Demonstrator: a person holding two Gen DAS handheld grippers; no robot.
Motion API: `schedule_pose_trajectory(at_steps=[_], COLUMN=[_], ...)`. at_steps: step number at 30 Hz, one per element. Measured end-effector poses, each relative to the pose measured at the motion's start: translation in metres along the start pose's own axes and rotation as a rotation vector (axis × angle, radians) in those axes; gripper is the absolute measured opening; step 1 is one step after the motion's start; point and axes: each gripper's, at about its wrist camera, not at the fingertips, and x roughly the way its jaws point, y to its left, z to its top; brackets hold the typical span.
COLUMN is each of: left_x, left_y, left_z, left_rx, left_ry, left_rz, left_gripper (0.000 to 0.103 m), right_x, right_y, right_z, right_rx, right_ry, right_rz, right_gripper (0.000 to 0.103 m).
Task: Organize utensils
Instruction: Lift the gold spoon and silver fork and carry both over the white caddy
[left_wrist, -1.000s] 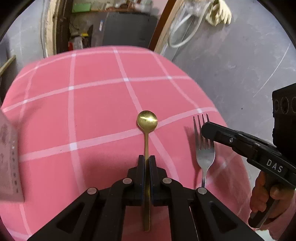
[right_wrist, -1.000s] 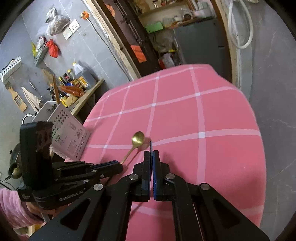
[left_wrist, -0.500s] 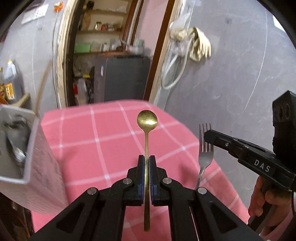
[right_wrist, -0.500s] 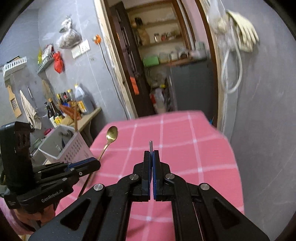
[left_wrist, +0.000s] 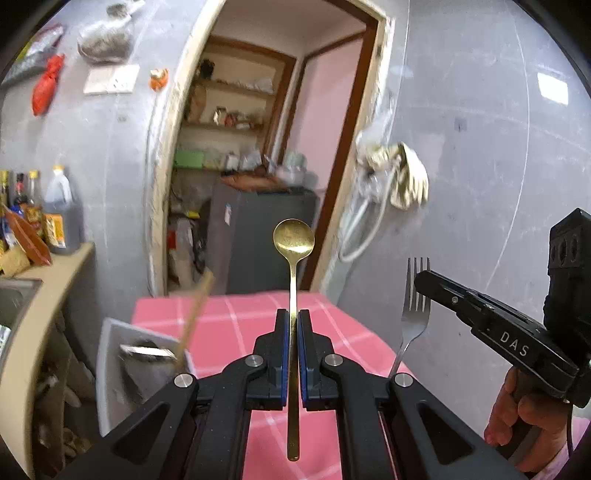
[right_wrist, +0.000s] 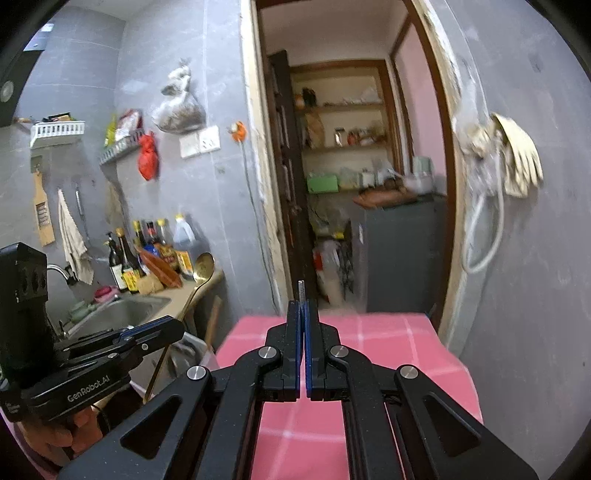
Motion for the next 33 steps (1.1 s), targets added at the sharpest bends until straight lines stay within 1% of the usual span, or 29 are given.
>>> schedule_pose_trajectory(at_steps=[4, 9, 13, 17, 21, 25, 28, 33], left_x=[-0.013, -0.021, -0.026, -0.024, -0.020, -0.008, 0.001, 0.010], left_y=[0.018, 0.046, 0.067, 0.088, 0.107, 0.124, 0.131, 0.138], left_z=[0.012, 0.019, 0.021, 0.022, 0.019, 0.015, 0.009, 0.001], left_rx=[-0.012, -0.046, -0.068, -0.105, -0.169, -0.248, -0.287, -0.325], left_ry=[-0.061, -0.102, -0.124, -0.146, -0.175, -0.177, -0.176, -0.193], left_rz=[0.021, 0.049, 0.075, 0.082, 0.045, -0.002, -0.012, -0.034], left_gripper=[0.004, 0.005, 0.005, 0.005, 0.005, 0.005, 0.005, 0.005], right_x=[0.005, 0.008, 0.012, 0.020, 0.031, 0.043, 0.051, 0.059], right_y=[0.029, 0.059, 0.075, 0.087, 0.095, 0.098, 0.099, 0.099], right_z=[0.018, 0.035, 0.040, 0.040, 0.032, 0.021, 0.018, 0.013], right_rx=[-0.022, -0.059, -0.078, -0.080, -0.093, -0.114, -0.119, -0.134], right_ry=[-0.053, -0.117, -0.154, -0.175, -0.169, -0.157, -0.151, -0.153], right_rz=[0.025, 0.052, 0.065, 0.070, 0.065, 0.043, 0.028, 0.006], right_gripper=[0.002, 0.002, 0.002, 0.002, 0.002, 0.002, 0.002, 0.002])
